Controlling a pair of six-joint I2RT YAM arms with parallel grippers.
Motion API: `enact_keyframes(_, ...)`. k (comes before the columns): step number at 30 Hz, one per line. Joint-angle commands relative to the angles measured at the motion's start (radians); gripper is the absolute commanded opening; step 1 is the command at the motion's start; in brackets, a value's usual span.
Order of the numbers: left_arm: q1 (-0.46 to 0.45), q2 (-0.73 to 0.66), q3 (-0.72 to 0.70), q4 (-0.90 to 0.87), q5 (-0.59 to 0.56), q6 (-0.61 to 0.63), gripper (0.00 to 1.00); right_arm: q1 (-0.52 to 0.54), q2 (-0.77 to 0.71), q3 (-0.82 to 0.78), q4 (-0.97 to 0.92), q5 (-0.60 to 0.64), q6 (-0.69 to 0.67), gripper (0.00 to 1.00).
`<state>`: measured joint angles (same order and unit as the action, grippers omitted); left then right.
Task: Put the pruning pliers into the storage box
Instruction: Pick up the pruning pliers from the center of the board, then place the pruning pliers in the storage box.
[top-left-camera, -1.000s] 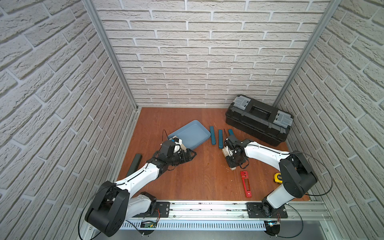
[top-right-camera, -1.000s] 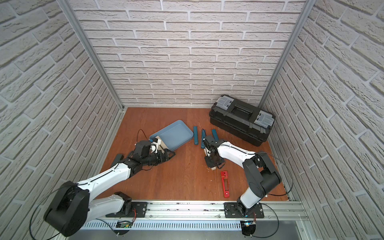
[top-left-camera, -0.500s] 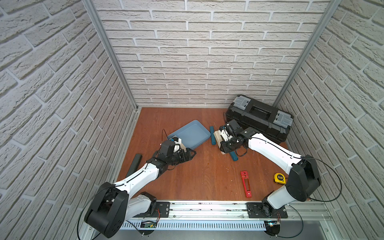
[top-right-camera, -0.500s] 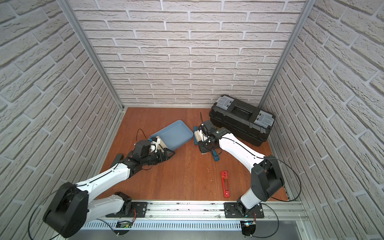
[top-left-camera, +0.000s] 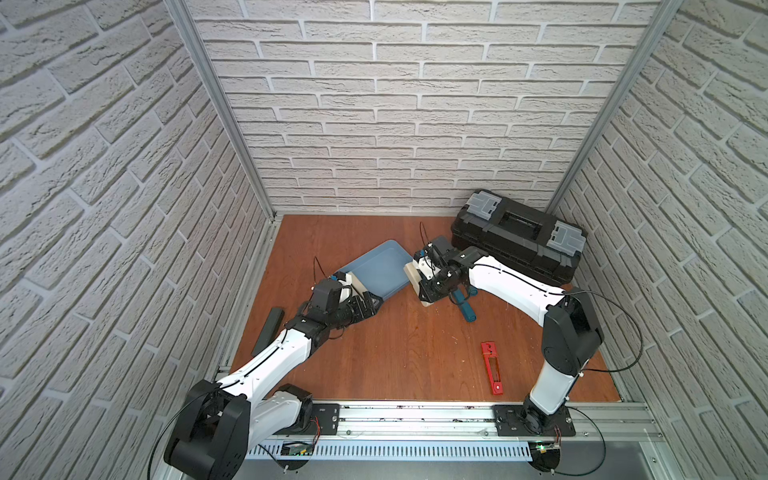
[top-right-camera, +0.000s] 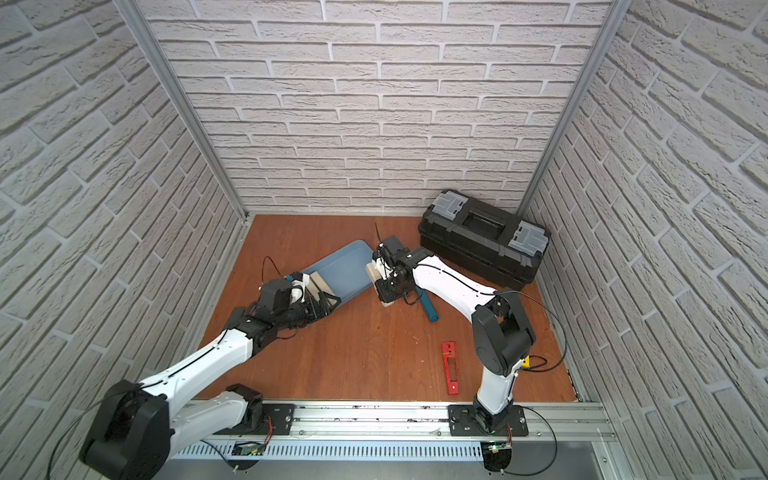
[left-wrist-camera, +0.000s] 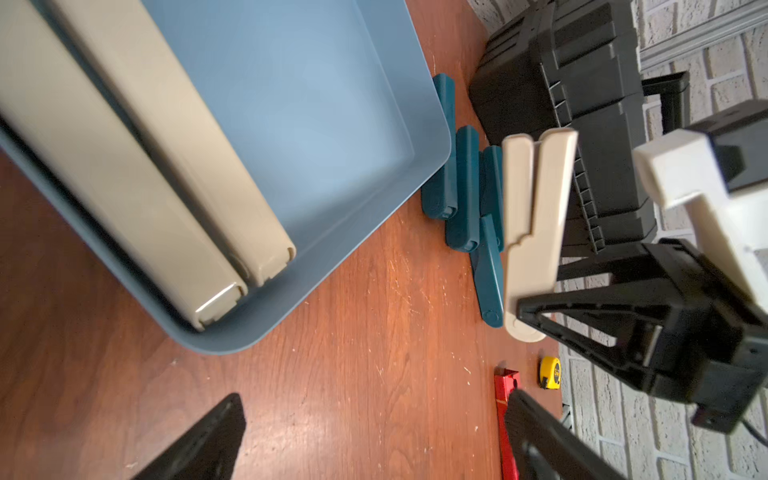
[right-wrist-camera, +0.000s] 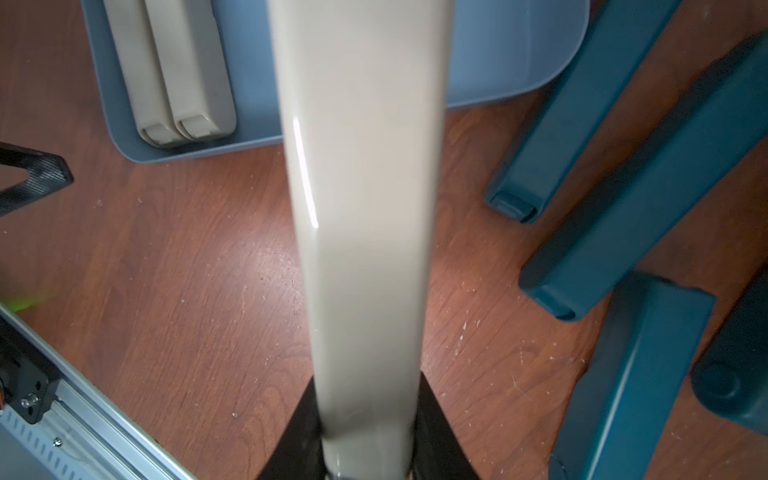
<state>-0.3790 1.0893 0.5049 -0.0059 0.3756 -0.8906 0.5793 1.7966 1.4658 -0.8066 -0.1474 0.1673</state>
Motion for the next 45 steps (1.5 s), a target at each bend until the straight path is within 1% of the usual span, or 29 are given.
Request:
enact_keyframes(1,0.027,-0.015,0.027,-0.003,0.004,0.018,0.98,0.007,0.026,0.059,-0.001,-0.021,-0.027,0.03)
enact_keyframes(13,0.123,-0.034,0.046,-0.043,0.026,0.036,0.98,0.013,0.130,0.186,-0.028,-0.048,-0.051,0.03)
enact_keyframes(18,0.160,-0.009,0.052,-0.047,0.042,0.041,0.98,0.016,0.174,0.240,-0.023,-0.067,-0.056,0.03)
enact_keyframes(19,0.165,-0.002,0.053,-0.041,0.045,0.040,0.98,0.018,0.175,0.256,-0.024,-0.074,-0.058,0.03)
enact_keyframes(20,0.168,0.006,0.055,-0.035,0.049,0.040,0.98,0.019,0.214,0.273,-0.026,-0.078,-0.058,0.03)
enact_keyframes(24,0.176,0.028,0.069,-0.029,0.049,0.041,0.98,0.027,0.270,0.348,-0.048,-0.091,-0.066,0.03)
enact_keyframes(36,0.218,0.040,0.075,-0.041,0.055,0.050,0.98,0.054,0.390,0.508,-0.079,-0.131,-0.076,0.03)
enact_keyframes(45,0.259,0.046,0.054,-0.001,0.061,0.039,0.98,0.084,0.495,0.661,-0.121,-0.153,-0.082,0.03)
